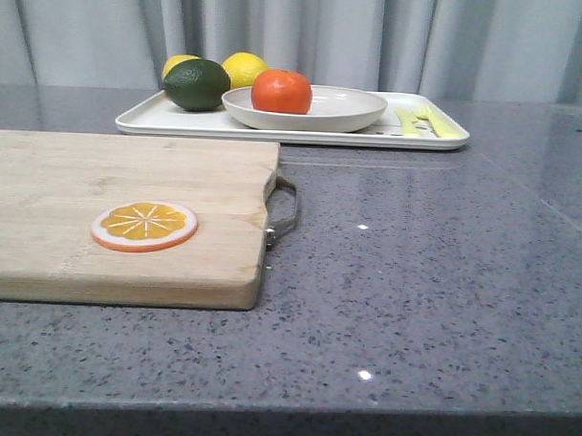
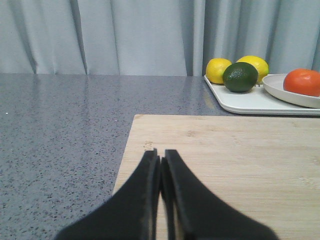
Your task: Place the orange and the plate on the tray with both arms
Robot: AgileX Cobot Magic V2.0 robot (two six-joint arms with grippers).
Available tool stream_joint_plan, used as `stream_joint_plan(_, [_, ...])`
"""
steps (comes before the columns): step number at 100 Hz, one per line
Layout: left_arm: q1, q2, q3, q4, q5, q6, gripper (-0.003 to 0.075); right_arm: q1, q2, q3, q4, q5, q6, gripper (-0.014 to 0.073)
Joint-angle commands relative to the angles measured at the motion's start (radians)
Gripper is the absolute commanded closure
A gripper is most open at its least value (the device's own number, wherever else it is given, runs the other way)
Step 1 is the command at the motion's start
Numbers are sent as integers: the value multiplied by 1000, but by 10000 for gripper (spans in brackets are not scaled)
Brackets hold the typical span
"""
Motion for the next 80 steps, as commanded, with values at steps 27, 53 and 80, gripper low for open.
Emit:
stream_joint_plan(27, [3, -34, 7, -3, -82, -3, 741, -65, -93, 37, -11, -32, 3, 662])
stream_joint_plan(53, [3, -34, 7, -3, -82, -3, 741, -66, -93, 38, 75, 51, -17, 662])
stream_joint_plan(80, [3, -34, 7, -3, -82, -3, 741, -66, -93, 38, 74, 74, -16, 662])
